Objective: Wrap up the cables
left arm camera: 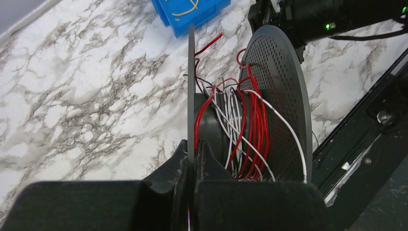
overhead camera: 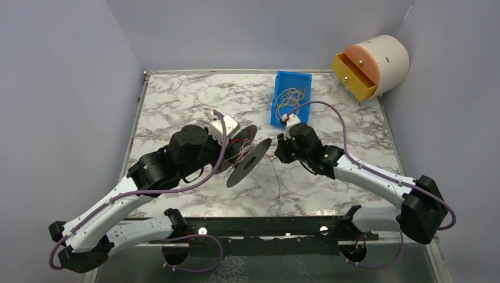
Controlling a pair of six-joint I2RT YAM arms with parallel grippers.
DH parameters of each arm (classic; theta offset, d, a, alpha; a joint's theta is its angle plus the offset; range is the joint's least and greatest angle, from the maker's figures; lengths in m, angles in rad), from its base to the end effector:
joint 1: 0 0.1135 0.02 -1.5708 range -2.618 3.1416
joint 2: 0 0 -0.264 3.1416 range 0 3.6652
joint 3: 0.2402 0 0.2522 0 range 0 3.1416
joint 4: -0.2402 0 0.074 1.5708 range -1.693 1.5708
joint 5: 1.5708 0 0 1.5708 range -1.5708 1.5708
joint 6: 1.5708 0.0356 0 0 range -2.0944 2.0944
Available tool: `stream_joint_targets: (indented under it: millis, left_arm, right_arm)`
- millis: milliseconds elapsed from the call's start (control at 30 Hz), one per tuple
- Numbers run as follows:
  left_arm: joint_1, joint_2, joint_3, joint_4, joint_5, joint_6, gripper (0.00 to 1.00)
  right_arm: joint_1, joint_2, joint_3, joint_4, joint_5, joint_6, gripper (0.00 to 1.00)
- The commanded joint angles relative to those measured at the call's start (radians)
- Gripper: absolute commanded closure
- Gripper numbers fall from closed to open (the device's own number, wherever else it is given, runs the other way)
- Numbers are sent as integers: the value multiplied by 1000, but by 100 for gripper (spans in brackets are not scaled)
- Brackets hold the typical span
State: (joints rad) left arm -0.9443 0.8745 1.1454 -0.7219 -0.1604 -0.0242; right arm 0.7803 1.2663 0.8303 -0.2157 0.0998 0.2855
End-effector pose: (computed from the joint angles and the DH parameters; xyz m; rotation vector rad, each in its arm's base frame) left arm 0.1036 -0.1335 0.3918 0.8146 1.8758 -0.4507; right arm 0.1981 0.1911 0.2499 -0.4993 2.2049 0.4710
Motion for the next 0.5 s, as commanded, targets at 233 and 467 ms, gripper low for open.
stream_joint_targets:
  millis: [233,467]
  left_arm:
    - [1,-35,154,68,-57,-131,100]
    - [1,-52,197,108,-130,-196,100]
  right_arm:
    - [-13,-137,-116,170,18,68,60]
    - [-14,-202,-169,212,4,66,49]
